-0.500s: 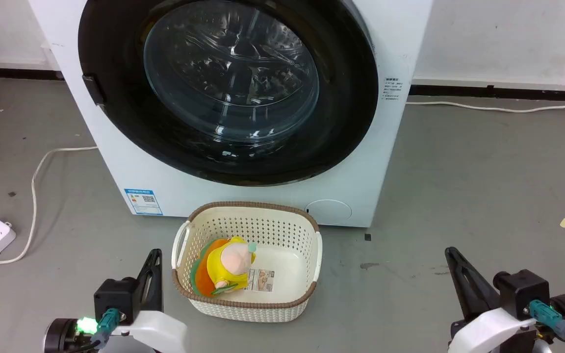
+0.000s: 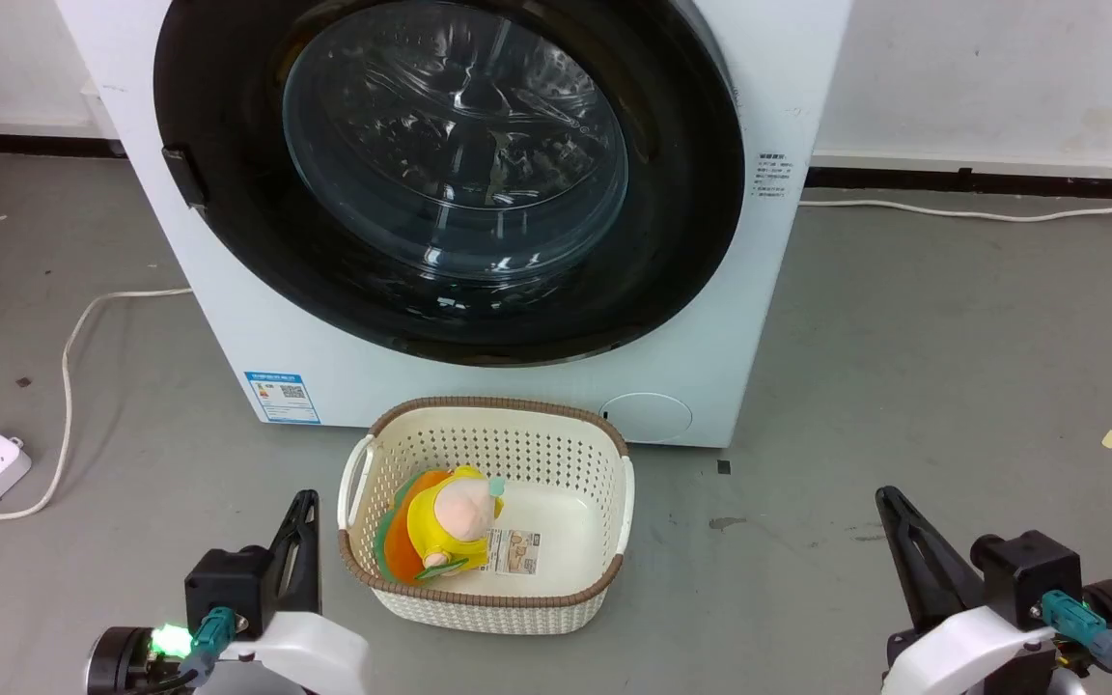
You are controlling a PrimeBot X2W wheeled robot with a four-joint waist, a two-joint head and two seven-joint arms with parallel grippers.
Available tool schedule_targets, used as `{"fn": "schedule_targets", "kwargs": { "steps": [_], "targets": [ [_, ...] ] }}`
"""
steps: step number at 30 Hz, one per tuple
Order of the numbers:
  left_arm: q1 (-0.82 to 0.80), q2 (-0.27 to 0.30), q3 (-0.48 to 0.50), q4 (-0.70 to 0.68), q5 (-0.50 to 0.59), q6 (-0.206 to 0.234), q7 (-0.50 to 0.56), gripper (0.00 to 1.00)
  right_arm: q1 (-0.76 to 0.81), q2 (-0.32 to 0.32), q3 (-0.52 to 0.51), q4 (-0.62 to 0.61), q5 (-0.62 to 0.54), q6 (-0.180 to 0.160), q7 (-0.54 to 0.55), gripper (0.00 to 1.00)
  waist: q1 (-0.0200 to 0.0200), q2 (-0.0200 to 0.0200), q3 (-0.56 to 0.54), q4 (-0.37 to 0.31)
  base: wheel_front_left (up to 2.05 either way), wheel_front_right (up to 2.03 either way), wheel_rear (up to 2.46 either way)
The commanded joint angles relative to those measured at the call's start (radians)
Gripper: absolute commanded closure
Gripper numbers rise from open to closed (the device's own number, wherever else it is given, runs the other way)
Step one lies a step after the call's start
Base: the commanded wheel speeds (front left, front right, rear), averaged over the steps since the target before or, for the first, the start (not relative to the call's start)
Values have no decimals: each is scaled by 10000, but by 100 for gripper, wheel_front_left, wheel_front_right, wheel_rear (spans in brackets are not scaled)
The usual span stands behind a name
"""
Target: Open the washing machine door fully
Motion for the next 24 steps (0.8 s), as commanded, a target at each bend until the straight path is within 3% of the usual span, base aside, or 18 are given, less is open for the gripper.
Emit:
{"fn": "schedule_targets", "kwargs": {
  "steps": [1,18,19,24],
  "targets": [
    [-148,14,-1,-37,89,-43,3,100,-122,53,-7,-51,-78,-6,5,100,0,0,0,0,0,0,0],
    [-148,14,-1,-37,89,-43,3,100,-122,53,-7,-51,-78,-6,5,100,0,0,0,0,0,0,0],
    [0,0,2,0,0,2,0,0,0,0,2,0,0,0,0,0,0,0,0,0,0,0,0],
    [6,-2,-3,9,-19,17,-30,0,-5,-1,21,15,36,2,-30,0,0,0,4,-2,0,0,0]
  ]
}}
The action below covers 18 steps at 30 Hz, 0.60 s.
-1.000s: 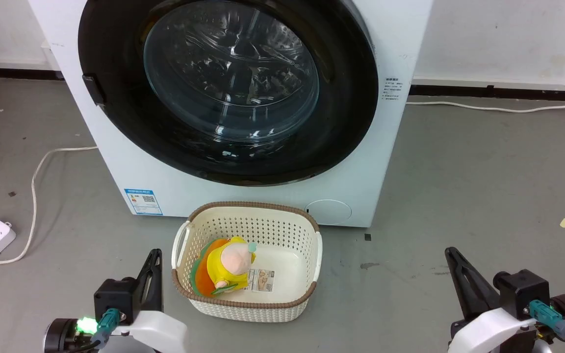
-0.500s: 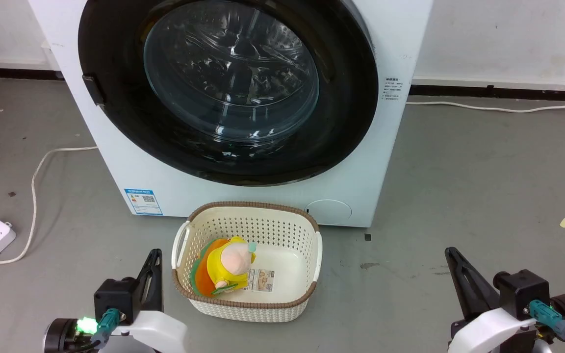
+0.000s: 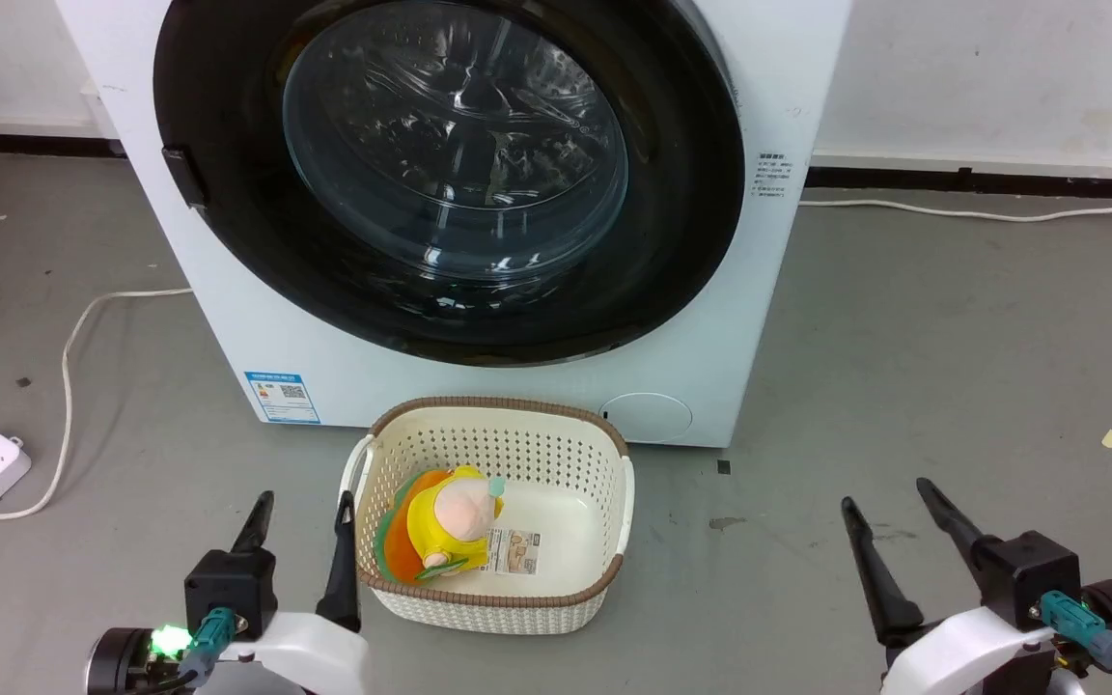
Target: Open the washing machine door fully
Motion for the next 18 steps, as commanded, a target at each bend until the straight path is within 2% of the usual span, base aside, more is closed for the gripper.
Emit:
{"fn": "schedule_targets", "kwargs": {
  "steps": [1,18],
  "targets": [
    [-4,0,-10,6,-3,7,-49,0,-15,1,8,15,52,0,-51,0,0,0,2,-3,0,0,0],
    [-113,3,-166,-25,-64,63,-446,0,-249,9,25,27,328,-1,-447,0,0,0,253,95,0,0,0]
  ]
}}
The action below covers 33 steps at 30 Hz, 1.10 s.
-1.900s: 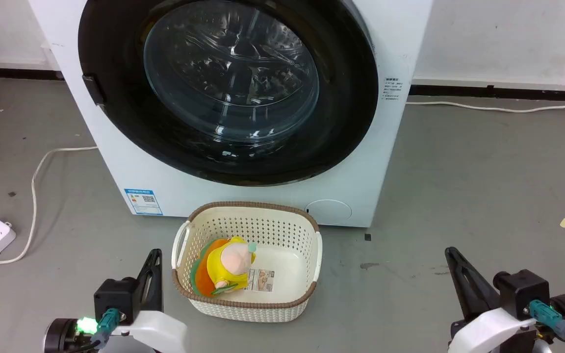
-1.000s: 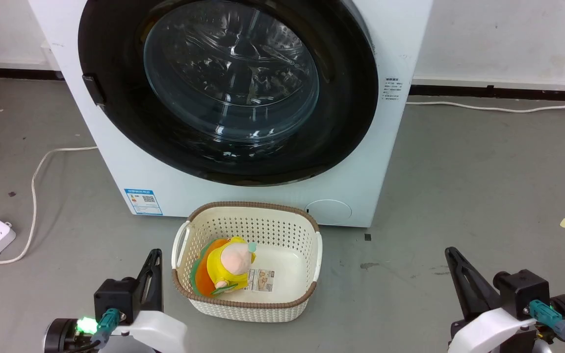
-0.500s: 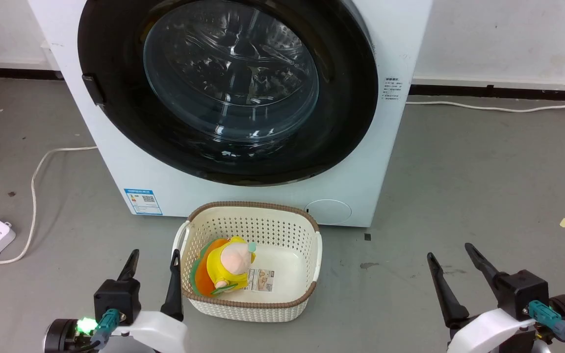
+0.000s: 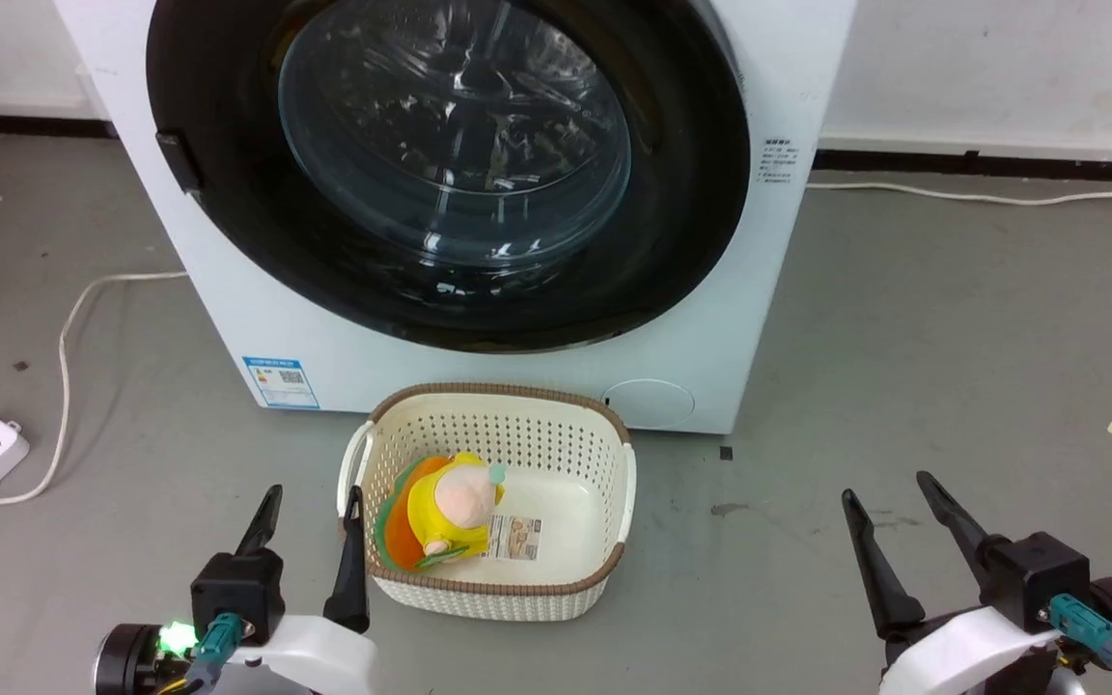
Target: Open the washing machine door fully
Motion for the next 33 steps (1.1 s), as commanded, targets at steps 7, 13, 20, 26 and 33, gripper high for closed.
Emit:
{"fn": "schedule_targets", "kwargs": {
  "steps": [7,13,20,26,33],
  "targets": [
    [-278,4,-103,-99,-102,75,-233,0,-579,-10,-33,-65,140,-2,-223,0,0,0,377,125,0,0,0],
    [-504,4,-232,-205,-161,109,-358,0,-1114,-175,-17,-34,367,-2,-348,0,0,0,750,251,0,0,0],
    [-793,5,-343,-319,-220,113,-505,0,-2010,-445,16,69,776,-2,-341,0,0,0,1257,412,0,0,0],
    [-1016,6,-428,-390,-241,89,-631,0,-2859,-569,19,188,1329,-3,-156,8,0,0,1673,574,0,0,0],
    [-1254,7,-549,-471,-321,105,-777,0,-3827,-518,-207,364,2205,-3,2,100,0,0,2113,788,0,0,0]
  ]
}}
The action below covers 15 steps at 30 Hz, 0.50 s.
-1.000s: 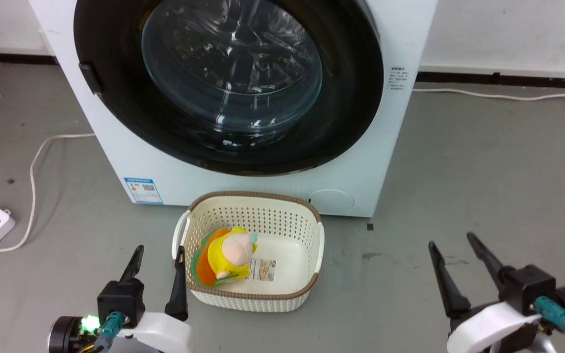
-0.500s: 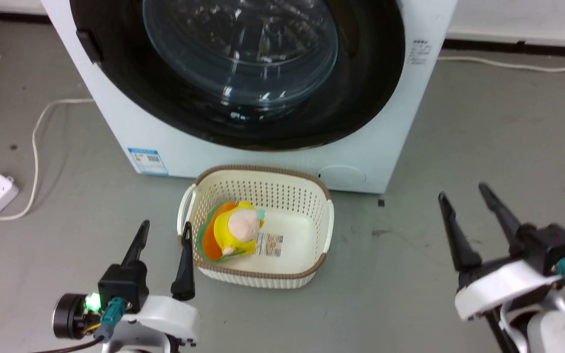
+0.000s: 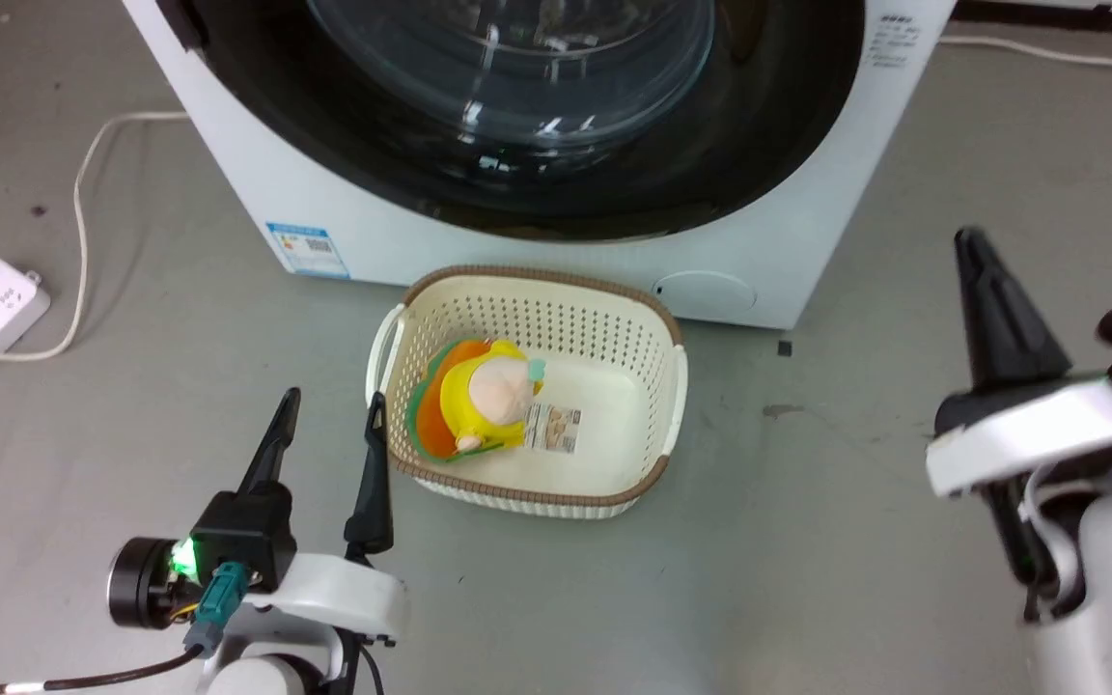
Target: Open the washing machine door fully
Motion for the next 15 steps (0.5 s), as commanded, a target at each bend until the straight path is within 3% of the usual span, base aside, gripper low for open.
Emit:
{"fn": "schedule_targets", "kwargs": {
  "steps": [1,15],
  "targets": [
    [-190,7,-69,-66,-54,24,-92,0,-371,3,-68,104,288,-3,56,100,-1,0,131,90,0,0,0],
    [-602,9,-427,-182,-176,103,-385,0,-2632,316,-1071,1211,2606,-4,1307,100,-1,0,933,526,0,0,0]
  ]
}}
